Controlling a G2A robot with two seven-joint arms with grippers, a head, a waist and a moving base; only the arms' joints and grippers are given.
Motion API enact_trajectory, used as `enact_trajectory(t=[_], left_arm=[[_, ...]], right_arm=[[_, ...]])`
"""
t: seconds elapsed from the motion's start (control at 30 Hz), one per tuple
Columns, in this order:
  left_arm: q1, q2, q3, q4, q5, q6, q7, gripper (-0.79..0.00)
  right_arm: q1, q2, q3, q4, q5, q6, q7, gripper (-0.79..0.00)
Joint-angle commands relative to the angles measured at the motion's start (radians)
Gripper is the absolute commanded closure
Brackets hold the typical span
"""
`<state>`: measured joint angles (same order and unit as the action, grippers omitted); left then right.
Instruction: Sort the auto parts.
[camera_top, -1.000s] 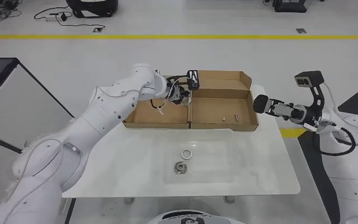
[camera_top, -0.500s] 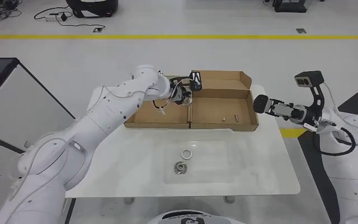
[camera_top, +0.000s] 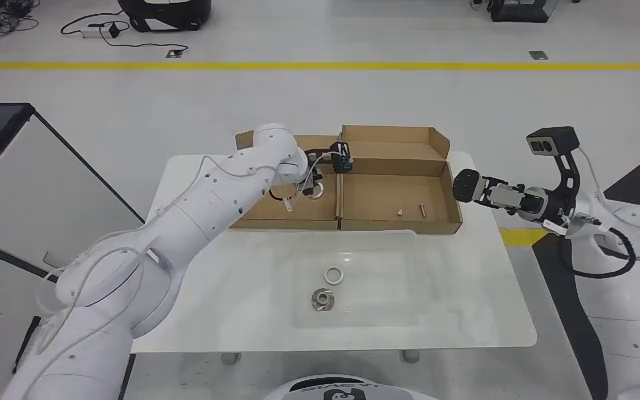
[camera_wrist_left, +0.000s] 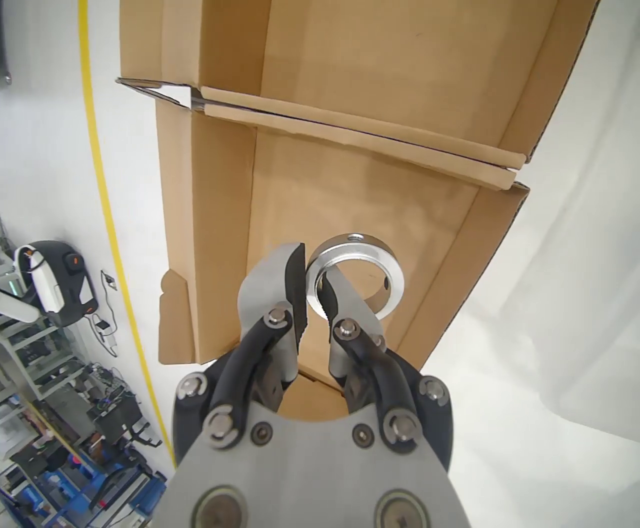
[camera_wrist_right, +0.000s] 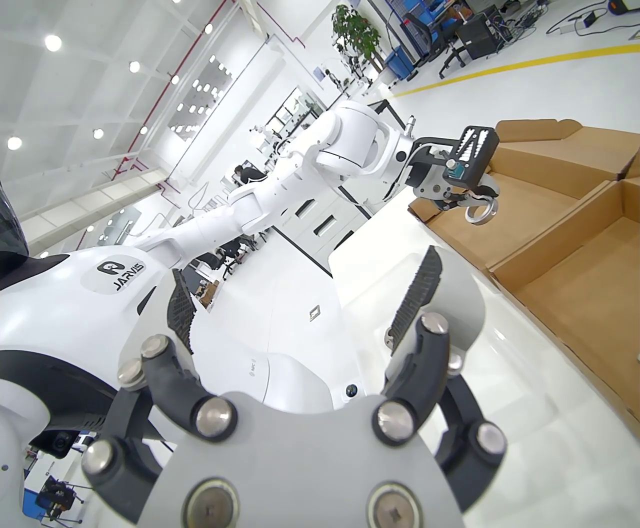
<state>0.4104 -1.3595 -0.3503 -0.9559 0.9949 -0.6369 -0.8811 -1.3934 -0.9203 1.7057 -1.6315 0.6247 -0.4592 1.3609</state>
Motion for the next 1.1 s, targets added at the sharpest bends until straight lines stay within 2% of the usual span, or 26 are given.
enact_trajectory(t=[0.0, 0.2, 0.37, 0.6, 1.07], left_arm=[[0.0, 0.001, -0.001, -0.001, 0.001, 0.0, 0.001, 0.0], [0.015, 0.001, -0.003, 0.01, 0.003, 0.02, 0.005, 0.0], [0.017, -0.018, 0.008, 0.017, 0.026, 0.047, -0.048, 0.0], [0.008, -0.071, 0.032, 0.069, 0.011, 0.048, -0.078, 0.0], [-0.007, -0.189, 0.091, 0.265, 0.079, 0.042, 0.004, 0.0]], right_arm=[[0.0, 0.0, 0.0, 0.0, 0.0, 0.0, 0.0, -0.785], [0.0, 0.0, 0.0, 0.0, 0.0, 0.0, 0.0, -0.785], [0.0, 0.0, 0.0, 0.0, 0.0, 0.0, 0.0, -0.785], [0.0, 0.0, 0.0, 0.0, 0.0, 0.0, 0.0, -0.785], [0.0, 0.0, 0.0, 0.0, 0.0, 0.0, 0.0, -0.785]])
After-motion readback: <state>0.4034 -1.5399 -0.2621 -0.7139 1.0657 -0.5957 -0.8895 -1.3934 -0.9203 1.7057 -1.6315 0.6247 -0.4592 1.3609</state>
